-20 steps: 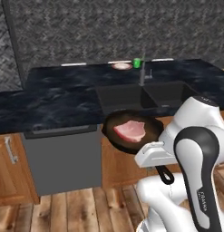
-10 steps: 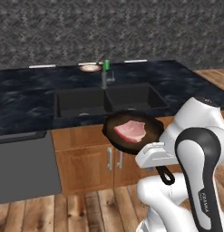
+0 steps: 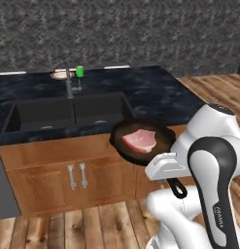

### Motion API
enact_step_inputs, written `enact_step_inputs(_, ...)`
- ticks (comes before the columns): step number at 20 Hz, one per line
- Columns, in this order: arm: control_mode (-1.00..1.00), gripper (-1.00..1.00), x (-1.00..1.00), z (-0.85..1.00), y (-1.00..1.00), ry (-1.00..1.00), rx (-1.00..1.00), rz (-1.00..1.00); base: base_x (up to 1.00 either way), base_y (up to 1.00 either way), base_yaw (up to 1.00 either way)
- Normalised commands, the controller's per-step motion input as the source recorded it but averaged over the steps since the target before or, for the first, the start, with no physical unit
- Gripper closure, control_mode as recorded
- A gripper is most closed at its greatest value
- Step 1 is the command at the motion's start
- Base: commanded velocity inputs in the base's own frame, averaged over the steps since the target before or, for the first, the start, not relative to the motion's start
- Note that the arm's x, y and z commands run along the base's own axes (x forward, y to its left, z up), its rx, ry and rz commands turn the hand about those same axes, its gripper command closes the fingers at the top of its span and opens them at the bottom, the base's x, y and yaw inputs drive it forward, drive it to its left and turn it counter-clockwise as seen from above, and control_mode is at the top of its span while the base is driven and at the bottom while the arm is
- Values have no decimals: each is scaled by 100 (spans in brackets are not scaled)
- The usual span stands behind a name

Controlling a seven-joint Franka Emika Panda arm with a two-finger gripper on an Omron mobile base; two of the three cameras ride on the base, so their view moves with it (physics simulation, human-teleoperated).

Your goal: Pick up the pan with the steak in it and place it on the dining table. Then place the steak on the plate.

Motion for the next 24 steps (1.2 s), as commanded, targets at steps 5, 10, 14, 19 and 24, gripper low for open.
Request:
enact_step_inputs(5,100,100,0,0,0,0,0,0,16,-98,-3)
enact_step_inputs(10,100,100,0,0,0,0,0,0,9,-100,-4)
enact_step_inputs(14,100,100,0,0,0,0,0,0,6,-100,-5)
enact_step_inputs(19,100,100,0,0,0,0,0,0,8,-100,-5)
enact_step_inputs(24,100,100,0,0,0,0,0,0,14,-100,-4)
